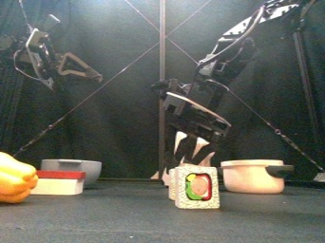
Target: Put sushi piece in pot
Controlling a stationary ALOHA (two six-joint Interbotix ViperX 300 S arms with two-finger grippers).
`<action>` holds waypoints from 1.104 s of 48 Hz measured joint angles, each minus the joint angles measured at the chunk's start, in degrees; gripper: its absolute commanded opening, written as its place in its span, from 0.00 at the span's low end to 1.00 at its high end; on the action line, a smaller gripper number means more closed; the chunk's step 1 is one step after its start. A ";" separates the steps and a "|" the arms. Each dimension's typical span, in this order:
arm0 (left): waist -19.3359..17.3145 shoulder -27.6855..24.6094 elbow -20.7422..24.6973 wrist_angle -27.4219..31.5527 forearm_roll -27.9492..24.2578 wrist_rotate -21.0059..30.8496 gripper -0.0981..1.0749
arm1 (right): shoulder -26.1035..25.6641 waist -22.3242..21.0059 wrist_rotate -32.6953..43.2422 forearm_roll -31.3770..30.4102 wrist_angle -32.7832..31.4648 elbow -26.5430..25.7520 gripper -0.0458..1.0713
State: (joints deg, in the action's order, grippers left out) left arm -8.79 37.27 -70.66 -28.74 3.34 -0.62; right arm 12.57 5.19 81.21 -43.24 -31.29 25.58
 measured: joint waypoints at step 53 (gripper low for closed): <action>-0.18 0.00 -0.09 0.09 0.00 0.00 0.38 | -24.26 10.28 26.46 -13.89 -19.69 20.83 0.77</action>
State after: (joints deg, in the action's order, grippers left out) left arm -8.96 37.27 -70.75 -28.65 3.34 -0.62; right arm -11.69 15.47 107.67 -57.13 -50.98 46.41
